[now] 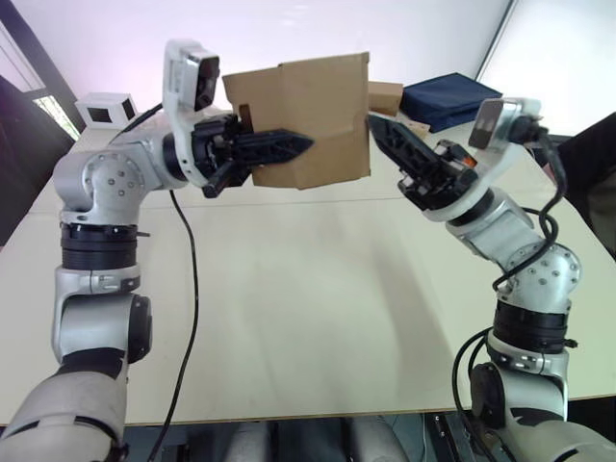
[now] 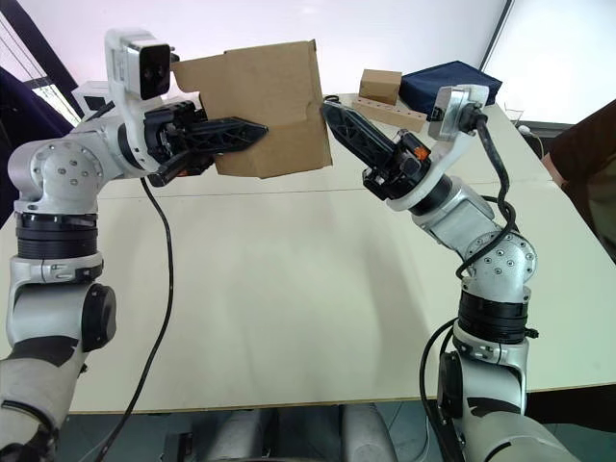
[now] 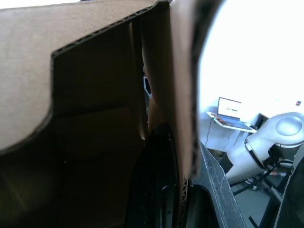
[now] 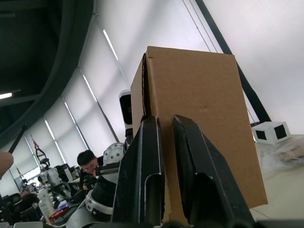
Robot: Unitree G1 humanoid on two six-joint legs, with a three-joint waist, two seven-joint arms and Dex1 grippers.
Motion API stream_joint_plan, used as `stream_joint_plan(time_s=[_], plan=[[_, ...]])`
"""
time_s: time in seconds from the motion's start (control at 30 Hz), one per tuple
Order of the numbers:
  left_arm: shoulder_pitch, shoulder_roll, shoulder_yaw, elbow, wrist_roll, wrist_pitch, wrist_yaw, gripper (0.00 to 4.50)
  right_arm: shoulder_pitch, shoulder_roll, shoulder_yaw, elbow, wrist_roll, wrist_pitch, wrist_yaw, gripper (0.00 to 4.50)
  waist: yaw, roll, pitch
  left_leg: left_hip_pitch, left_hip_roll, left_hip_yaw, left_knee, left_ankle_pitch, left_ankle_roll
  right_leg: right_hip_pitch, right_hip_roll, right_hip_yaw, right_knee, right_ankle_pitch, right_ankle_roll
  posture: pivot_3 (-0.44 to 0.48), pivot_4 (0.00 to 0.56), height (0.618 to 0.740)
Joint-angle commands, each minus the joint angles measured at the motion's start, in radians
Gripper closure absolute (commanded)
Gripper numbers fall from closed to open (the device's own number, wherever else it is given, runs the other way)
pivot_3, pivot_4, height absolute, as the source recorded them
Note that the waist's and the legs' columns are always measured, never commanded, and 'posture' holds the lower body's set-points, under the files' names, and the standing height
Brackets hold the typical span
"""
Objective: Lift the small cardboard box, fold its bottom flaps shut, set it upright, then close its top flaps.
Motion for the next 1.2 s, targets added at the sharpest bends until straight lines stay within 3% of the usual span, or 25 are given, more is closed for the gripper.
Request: stream_joint_plan(time_s=[0.03, 0.53, 1.2], plan=[[-0.032, 0.001, 0.015, -0.015, -0.015, -0.017, -0.008, 4.50, -0.004, 0.004, 0.010, -0.039, 0.000, -0.012, -0.003, 4.07, -0.001, 0.000, 0.000, 0.000, 0.000, 0.000, 0.000, 0.000, 0.000, 0.000, 0.000, 0.000, 0.000, 0.000, 0.000, 0.000, 0.150, 0.740], [-0.043, -0.012, 0.011, 0.027, 0.002, -0.053, 0.010, 4.50, 0.026, 0.082, 0.054, -0.102, 0.061, -0.012, -0.076, 4.07, 0.000, 0.000, 0.000, 0.000, 0.000, 0.000, 0.000, 0.000, 0.000, 0.000, 0.000, 0.000, 0.000, 0.000, 0.000, 0.000, 0.150, 0.740], [-0.041, 0.015, 0.025, -0.020, -0.036, -0.013, -0.020, 4.50, 0.058, -0.017, -0.072, 0.025, 0.104, -0.022, -0.017, 4.07, -0.001, 0.000, 0.000, 0.000, 0.000, 0.000, 0.000, 0.000, 0.000, 0.000, 0.000, 0.000, 0.000, 0.000, 0.000, 0.000, 0.150, 0.740]])
